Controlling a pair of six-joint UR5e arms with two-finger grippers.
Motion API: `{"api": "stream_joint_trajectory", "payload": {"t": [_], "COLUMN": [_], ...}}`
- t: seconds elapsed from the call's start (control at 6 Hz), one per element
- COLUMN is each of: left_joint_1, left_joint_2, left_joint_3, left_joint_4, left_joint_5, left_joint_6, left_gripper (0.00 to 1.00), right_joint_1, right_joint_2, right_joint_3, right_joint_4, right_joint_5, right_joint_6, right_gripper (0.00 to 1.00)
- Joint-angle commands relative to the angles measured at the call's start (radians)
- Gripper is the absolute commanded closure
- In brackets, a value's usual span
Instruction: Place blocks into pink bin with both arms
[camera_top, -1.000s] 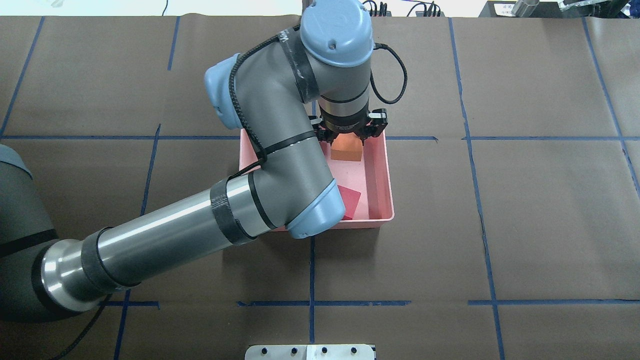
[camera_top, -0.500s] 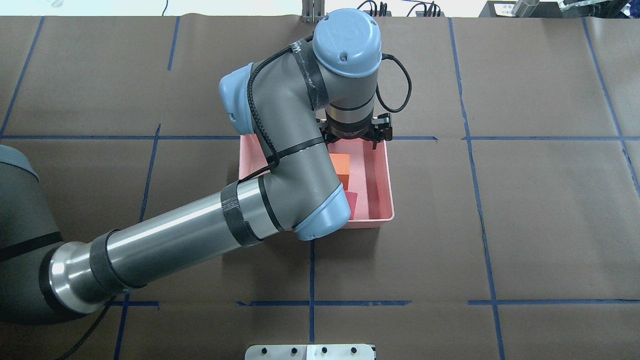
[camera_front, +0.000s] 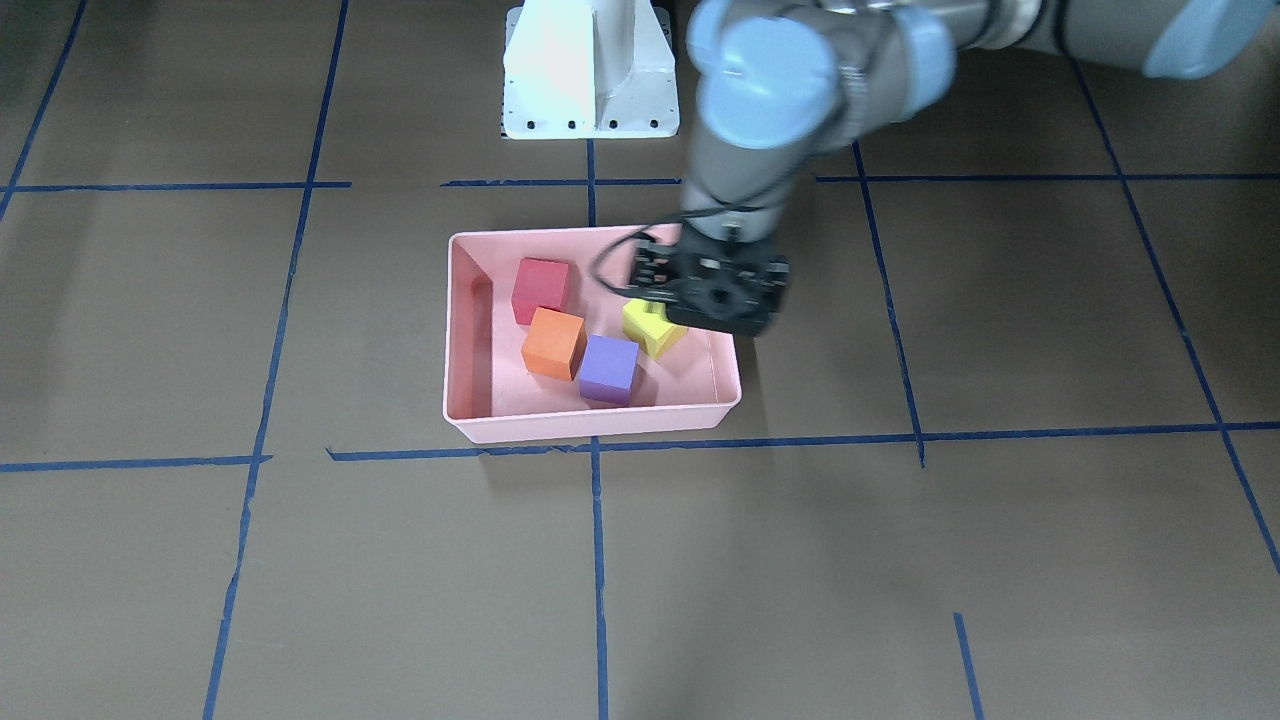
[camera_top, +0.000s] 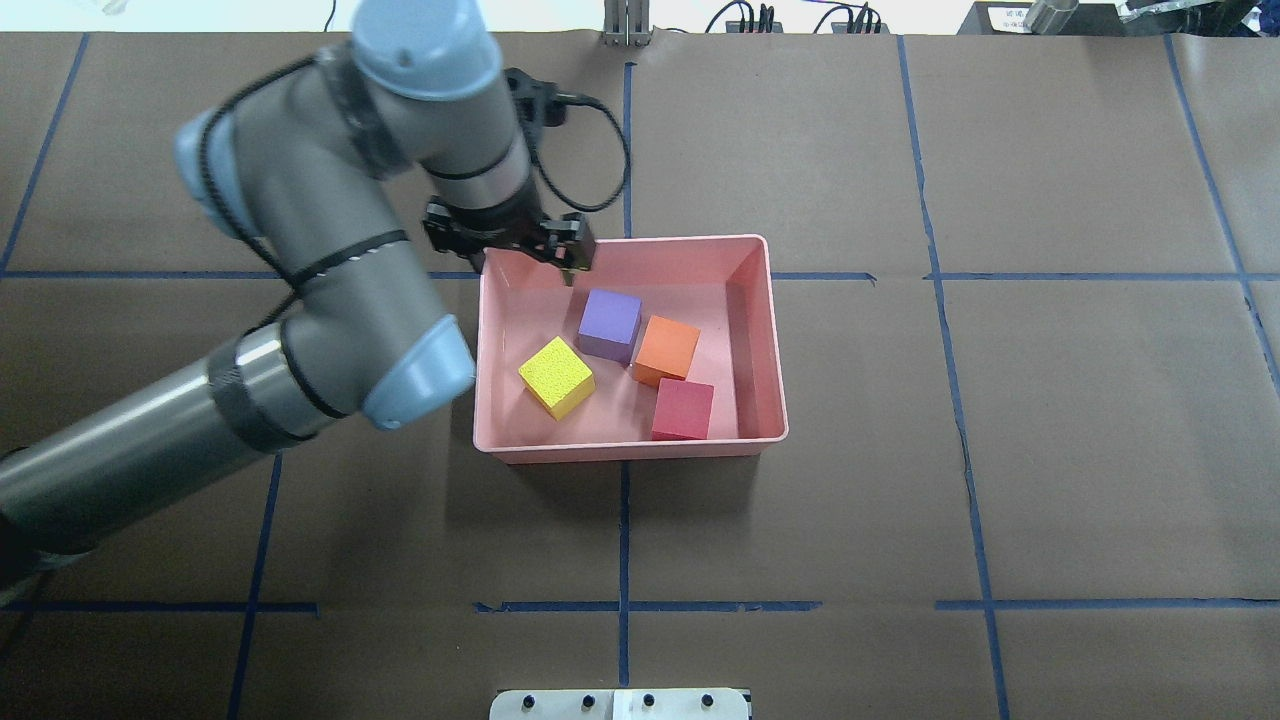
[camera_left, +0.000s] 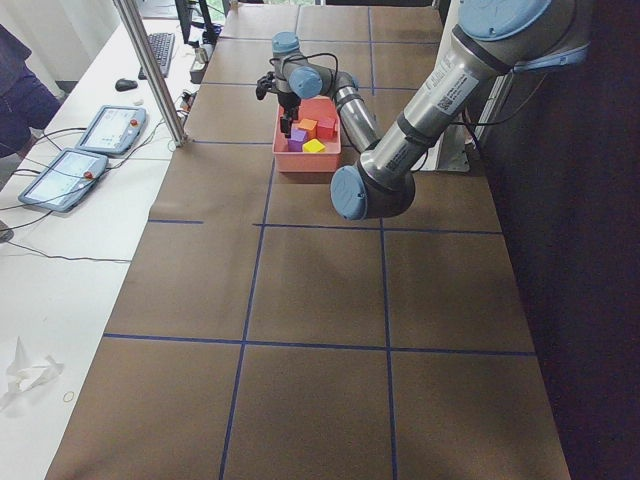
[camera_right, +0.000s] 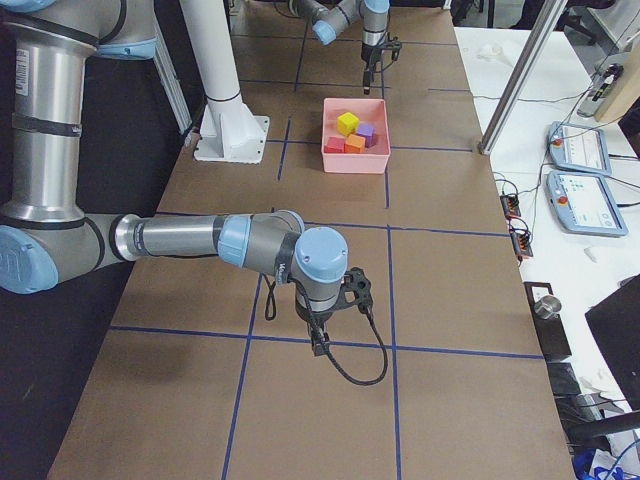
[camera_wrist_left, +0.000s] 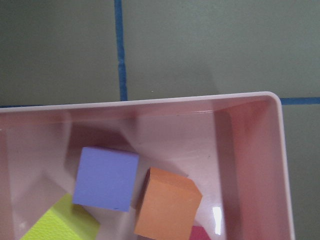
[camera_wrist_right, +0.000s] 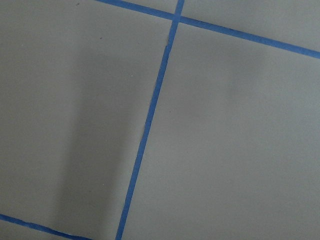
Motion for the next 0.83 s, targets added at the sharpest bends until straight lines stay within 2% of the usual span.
{"api": "stream_joint_trajectory", "payload": {"t": [0.0, 0.17, 0.33, 0.5, 0.67], "left_joint_1": [-0.27, -0.406, -0.522, -0.613, -0.64], "left_joint_2": [0.217, 0.303, 0.403, 0.542, 0.601], "left_joint_3": [-0.024, -0.014, -0.01, -0.01, -0.007], "left_joint_4": [0.003, 0.009, 0.02, 0.009, -0.009], "left_joint_5": [-0.084, -0.132, -0.175, -0.251, -0.247], "left_joint_6": [0.488, 0.684, 0.828, 0.857, 0.861], "left_gripper": [0.0, 0.0, 0.0, 0.0, 0.0], "right_joint_1": [0.008, -0.025, -0.071, -0.091, -0.098], "right_joint_2": [0.002, 0.002, 0.002, 0.004, 0.002], "right_joint_3": [-0.003, -0.001, -0.001, -0.001, -0.001], "right_joint_4": [0.093, 0.163, 0.183, 0.183, 0.185], "right_joint_5": [-0.006, -0.004, -0.006, -0.006, -0.003], "right_joint_6": [0.172, 0.27, 0.304, 0.306, 0.306], "right_gripper": [0.01, 0.01, 0.01, 0.0, 0.0]}}
